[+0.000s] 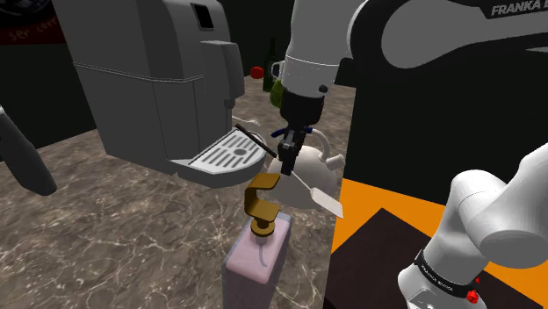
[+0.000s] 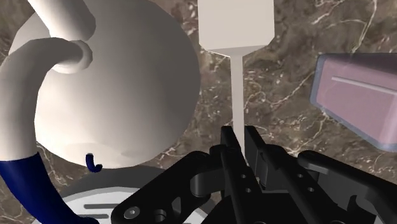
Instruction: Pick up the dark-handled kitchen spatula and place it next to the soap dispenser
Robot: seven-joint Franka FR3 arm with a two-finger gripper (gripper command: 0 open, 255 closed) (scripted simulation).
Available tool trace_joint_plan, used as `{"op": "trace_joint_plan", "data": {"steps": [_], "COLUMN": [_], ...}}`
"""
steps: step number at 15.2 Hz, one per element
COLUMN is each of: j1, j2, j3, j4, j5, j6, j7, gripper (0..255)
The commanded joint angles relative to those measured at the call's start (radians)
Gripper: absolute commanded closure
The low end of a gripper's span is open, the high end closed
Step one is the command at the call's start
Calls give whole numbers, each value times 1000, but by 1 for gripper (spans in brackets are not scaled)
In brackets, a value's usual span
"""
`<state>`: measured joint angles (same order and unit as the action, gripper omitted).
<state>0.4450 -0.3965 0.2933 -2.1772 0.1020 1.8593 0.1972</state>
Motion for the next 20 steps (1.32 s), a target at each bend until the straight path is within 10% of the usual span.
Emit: {"op": "trace_joint_plan", "data": {"steps": [1, 20], "j1": [1, 4], "j2": [3, 58], "j3": [3, 28], "j4": [-25, -228], "j5": [1, 3], "j6": [28, 285], "j7": [1, 8], "gripper": [255, 255]}}
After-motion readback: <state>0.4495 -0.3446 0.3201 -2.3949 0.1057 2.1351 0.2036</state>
